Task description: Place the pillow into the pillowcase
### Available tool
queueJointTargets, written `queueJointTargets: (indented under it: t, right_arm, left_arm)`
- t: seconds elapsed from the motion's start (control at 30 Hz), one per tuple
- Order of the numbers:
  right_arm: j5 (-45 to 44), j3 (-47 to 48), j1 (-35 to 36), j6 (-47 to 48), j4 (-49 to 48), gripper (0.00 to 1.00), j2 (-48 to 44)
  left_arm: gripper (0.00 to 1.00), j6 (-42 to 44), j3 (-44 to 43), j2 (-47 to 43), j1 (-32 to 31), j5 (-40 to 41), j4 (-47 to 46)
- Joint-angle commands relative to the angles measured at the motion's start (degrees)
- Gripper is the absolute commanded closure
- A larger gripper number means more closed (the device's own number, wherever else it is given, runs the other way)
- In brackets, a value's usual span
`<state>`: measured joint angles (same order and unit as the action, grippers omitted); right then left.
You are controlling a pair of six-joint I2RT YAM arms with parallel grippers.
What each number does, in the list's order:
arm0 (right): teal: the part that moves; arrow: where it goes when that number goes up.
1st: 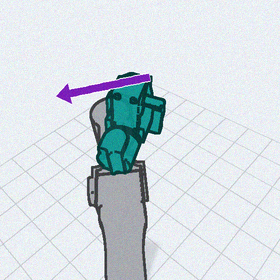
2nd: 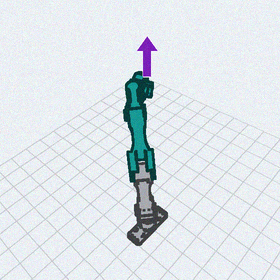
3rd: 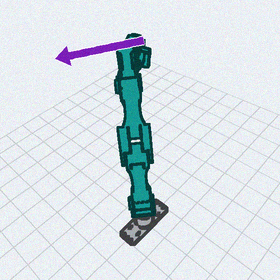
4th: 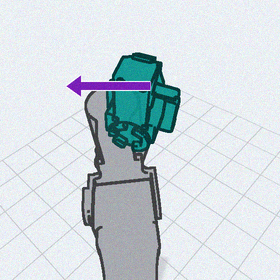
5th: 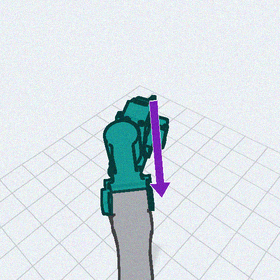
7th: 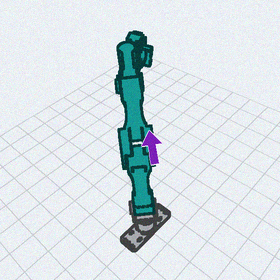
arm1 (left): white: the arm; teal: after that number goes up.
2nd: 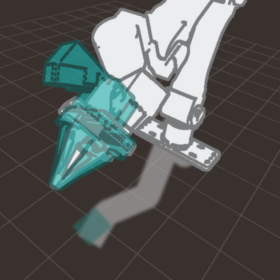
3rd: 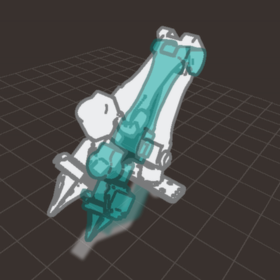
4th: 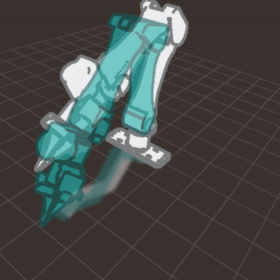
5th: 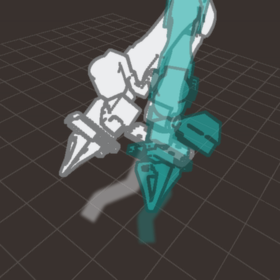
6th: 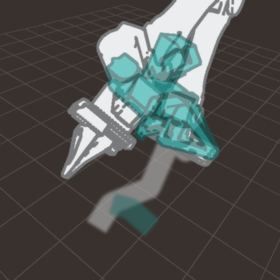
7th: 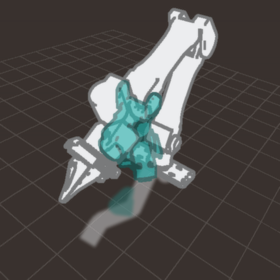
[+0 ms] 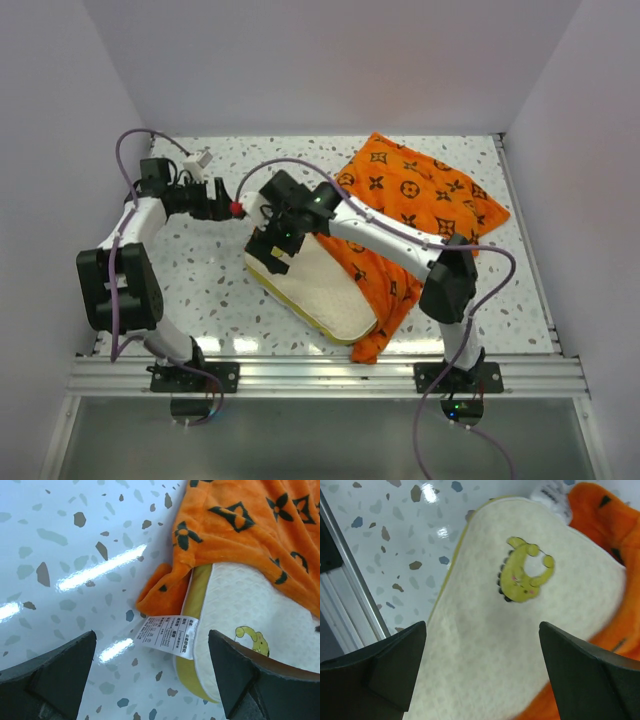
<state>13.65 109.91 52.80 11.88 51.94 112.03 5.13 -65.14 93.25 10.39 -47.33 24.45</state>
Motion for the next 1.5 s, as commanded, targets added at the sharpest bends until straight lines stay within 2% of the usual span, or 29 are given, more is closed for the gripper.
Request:
queueJointTargets:
  t: [0.0,0.17,0.3,0.33,0.37,0.4,0.43,0.47,0.57,0.6,0.67,0.8,0.87,1.07,1.1,1.13,1.17,1.2,1.27,1.3,1.33,1.37,1.4,1.43,1.47]
  right_arm:
    - [-9.95,3.65,5.21,-2.73,3.25,0.01,4.15]
    - [-13.56,3.39,7.94,-5.38,2.98,0.01,10.39]
    - [-18.66,0.31,6.71,-4.50,3.87,0.02,15.50]
    - [-18.14,-1.26,5.92,-4.67,3.43,0.07,15.94]
    - [-17.70,-1.88,4.61,-4.67,2.21,0.39,15.59]
    - [-16.56,-2.41,4.08,-4.15,1.59,0.57,14.89]
    - [-14.46,-2.42,3.63,-3.01,1.15,0.81,12.89]
    - [-13.83,-2.68,2.59,-2.74,-0.60,1.00,10.86]
    - [-8.82,-7.06,0.65,0.06,-4.56,1.00,0.50]
    - [-8.64,-8.90,0.56,0.51,-7.53,1.00,-2.05]
    - [-6.10,-12.95,0.55,3.23,-7.82,1.00,-7.67]
    - [-1.87,-17.96,0.03,5.00,-5.18,1.00,-14.10]
    - [-1.00,-21.65,-0.41,5.08,-5.80,1.00,-16.57]
    - [-1.51,-27.81,-1.99,3.85,-7.72,1.00,-22.11]
    - [-3.43,-28.43,-1.99,3.94,-7.91,1.00,-22.90]
    - [-4.59,-29.13,-2.26,4.29,-8.08,1.00,-22.91]
    - [-5.99,-29.48,-2.61,4.29,-8.52,1.00,-22.91]
    - [-9.14,-30.36,-3.04,4.29,-9.31,1.00,-22.47]
    - [-14.51,-31.68,-4.54,4.55,-13.33,1.00,-21.33]
    - [-16.88,-31.34,-5.50,4.73,-14.84,1.00,-20.28]
    - [-21.34,-30.12,-8.47,4.56,-15.81,1.00,-16.62]
    - [-22.69,-28.19,-10.85,4.12,-17.13,1.00,-14.32]
    - [-24.09,-21.64,-13.48,2.20,-16.88,1.00,-11.34]
    - [-24.80,-17.66,-18.55,1.23,-16.09,1.00,-8.70]
    - [-26.12,-14.06,-20.69,0.52,-15.56,1.00,-4.49]
  left_arm:
    - [0.03,-1.17,-0.69,-1.49,0.50,3.82,-3.17]
    - [0.00,-4.07,3.00,-5.00,2.70,6.46,-6.87]
    - [0.00,-4.24,6.95,-7.12,3.32,7.78,-8.71]
    - [0.00,-4.42,7.66,-7.21,3.32,7.69,-9.50]
    - [0.00,-4.60,8.36,-6.60,3.32,6.56,-9.94]
    - [0.00,-4.69,9.76,-6.07,3.23,5.77,-10.99]
    - [0.00,-4.69,10.47,-5.28,3.06,4.71,-11.78]
    - [0.00,-6.08,11.61,-3.62,2.71,1.14,-12.57]
    - [0.01,-2.59,11.80,0.33,-2.55,-2.31,-15.39]
    - [0.01,-1.88,10.66,1.57,-6.23,-1.98,-16.26]
    - [0.01,-3.18,8.99,5.86,-8.36,-4.41,-19.51]
    - [0.01,-8.72,6.18,11.50,-12.05,-3.91,-30.21]
    - [0.01,-9.00,3.11,14.83,-13.55,-2.68,-29.46]
    - [0.03,-10.30,2.04,20.03,-19.62,-3.46,-33.40]
    - [0.07,-12.14,1.69,20.73,-20.40,-3.64,-34.72]
    - [0.38,-12.85,0.99,21.61,-20.59,-4.86,-34.73]
    - [0.61,-13.21,-1.54,23.10,-20.41,-9.14,-33.60]
    - [0.99,-11.73,-3.13,23.38,-20.24,-9.62,-27.24]
    - [1.00,-8.31,-8.21,21.81,-17.36,-11.37,-18.96]
    - [1.00,-6.11,-9.98,20.84,-15.77,-12.25,-11.95]
    - [1.00,-4.96,-12.18,19.96,-13.93,-13.74,-7.79]
    - [1.00,-1.38,-18.29,18.47,-10.60,-14.27,-2.44]
    - [1.00,6.31,-22.09,18.02,-8.83,-14.37,10.75]
    - [1.00,10.04,-25.18,17.41,-7.59,-14.80,16.63]
    - [1.00,13.47,-29.64,16.18,-5.58,-14.81,22.08]
